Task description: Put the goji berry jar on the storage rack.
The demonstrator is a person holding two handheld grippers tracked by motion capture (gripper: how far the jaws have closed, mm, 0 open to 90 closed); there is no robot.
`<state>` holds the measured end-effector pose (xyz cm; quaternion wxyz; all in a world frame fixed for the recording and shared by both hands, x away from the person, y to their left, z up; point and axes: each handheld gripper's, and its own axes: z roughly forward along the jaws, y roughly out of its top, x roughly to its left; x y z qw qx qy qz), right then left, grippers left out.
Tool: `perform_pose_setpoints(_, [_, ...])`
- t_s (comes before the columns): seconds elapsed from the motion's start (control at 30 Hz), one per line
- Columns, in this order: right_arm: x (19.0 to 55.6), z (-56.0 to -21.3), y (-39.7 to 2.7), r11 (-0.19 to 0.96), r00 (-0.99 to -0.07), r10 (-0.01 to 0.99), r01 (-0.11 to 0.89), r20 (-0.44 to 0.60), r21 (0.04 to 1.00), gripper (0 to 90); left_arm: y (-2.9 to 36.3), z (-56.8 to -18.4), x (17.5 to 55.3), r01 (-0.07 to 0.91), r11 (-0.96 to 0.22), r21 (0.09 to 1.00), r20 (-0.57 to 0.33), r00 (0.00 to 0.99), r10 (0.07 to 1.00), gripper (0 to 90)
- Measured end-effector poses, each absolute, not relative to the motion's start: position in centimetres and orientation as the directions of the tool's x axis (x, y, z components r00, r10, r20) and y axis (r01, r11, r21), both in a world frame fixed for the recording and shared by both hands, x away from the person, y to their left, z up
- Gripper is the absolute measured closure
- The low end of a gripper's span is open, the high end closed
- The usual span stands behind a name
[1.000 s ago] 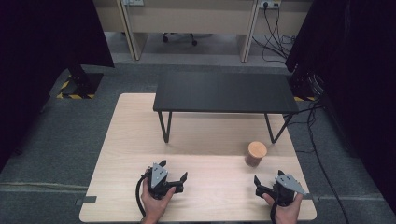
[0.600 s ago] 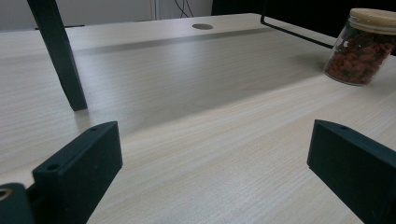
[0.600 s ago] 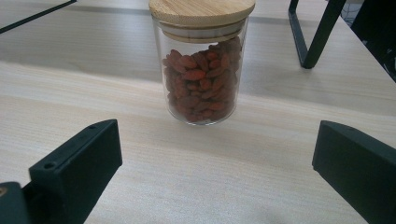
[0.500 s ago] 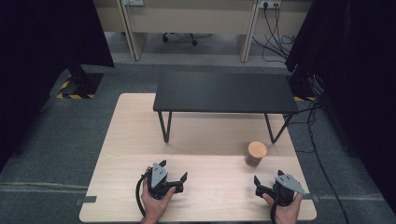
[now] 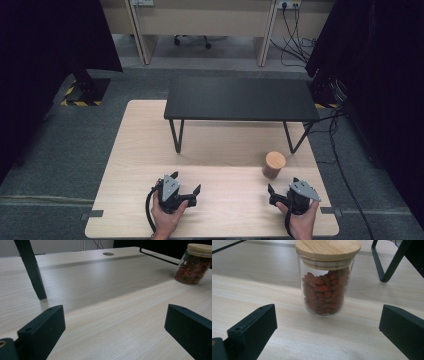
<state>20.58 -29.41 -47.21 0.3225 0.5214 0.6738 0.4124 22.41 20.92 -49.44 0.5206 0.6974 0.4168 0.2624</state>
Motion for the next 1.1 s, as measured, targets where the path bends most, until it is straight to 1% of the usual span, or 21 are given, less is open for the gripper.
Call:
perform_pose_setpoints(0.6, [24.7,-46.7,-27.7,0.163,-0.266,0.963,0.463,-0.039,0.871,3.9,20.9,-49.4,22.4,0.307,-0.112,0.945,-0.067,0.517,0.853,2.4])
perform_pose_setpoints(0.83, [26.2,-46.7,-27.3,0.166,-0.258,0.965,0.467,-0.046,0.869,8.1,20.9,-49.4,22.4,0.307,-0.112,0.945,-0.067,0.517,0.853,2.4])
perform_pose_setpoints(1.1, [27.0,-46.6,-27.3,0.172,-0.259,0.965,0.472,-0.05,0.865,15.4,21.0,-49.4,22.4,0.307,-0.111,0.945,-0.068,0.518,0.853,2.4])
